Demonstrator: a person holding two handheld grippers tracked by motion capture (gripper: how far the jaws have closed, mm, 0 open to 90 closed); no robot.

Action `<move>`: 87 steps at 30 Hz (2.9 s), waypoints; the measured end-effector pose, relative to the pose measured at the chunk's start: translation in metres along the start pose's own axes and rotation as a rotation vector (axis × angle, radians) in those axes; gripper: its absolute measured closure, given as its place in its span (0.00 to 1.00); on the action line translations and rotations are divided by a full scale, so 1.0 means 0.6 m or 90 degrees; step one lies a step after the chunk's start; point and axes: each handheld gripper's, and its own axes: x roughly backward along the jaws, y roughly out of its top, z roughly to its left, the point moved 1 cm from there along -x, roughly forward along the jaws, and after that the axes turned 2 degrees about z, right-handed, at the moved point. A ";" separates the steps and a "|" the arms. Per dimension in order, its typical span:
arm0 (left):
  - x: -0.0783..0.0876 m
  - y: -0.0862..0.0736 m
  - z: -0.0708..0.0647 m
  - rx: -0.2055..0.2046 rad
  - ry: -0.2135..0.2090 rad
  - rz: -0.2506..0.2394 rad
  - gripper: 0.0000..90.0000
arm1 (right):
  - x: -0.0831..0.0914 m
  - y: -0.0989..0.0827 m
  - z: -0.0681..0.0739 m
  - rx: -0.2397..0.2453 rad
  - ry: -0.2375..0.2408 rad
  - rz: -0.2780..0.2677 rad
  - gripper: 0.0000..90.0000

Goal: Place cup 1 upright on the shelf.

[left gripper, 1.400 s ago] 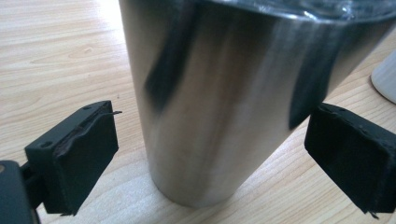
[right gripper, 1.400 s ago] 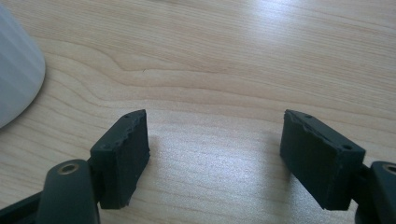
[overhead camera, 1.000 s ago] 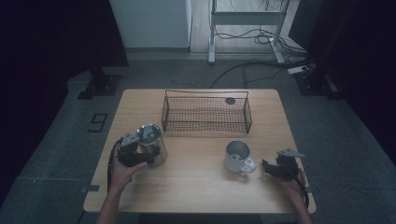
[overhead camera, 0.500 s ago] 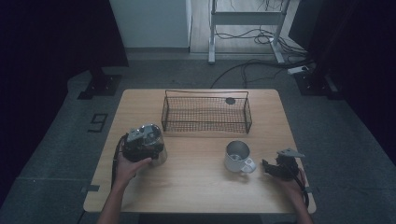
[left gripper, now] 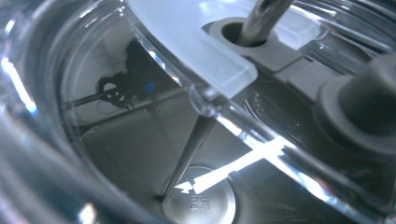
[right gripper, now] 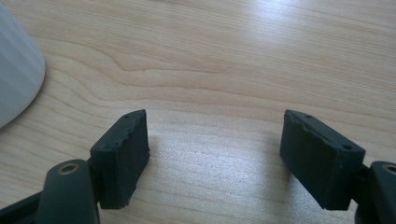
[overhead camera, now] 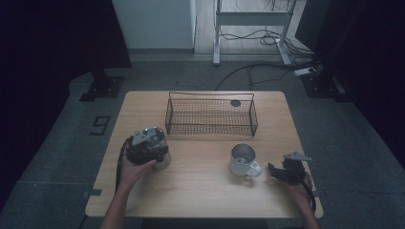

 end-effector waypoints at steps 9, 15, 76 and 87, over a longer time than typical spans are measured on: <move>0.000 0.003 0.001 0.007 0.016 0.003 0.04 | 0.000 0.000 0.000 0.000 0.001 0.000 0.27; 0.003 0.017 -0.002 0.022 0.034 -0.009 0.04 | 0.000 0.000 0.000 0.000 0.001 0.000 0.26; 0.041 0.182 -0.031 0.009 0.026 -0.060 0.04 | -0.007 0.007 0.009 -0.015 -0.017 -0.001 0.27; 0.036 0.197 -0.029 0.012 0.029 -0.061 0.04 | -0.006 0.006 0.009 -0.014 -0.018 0.000 0.27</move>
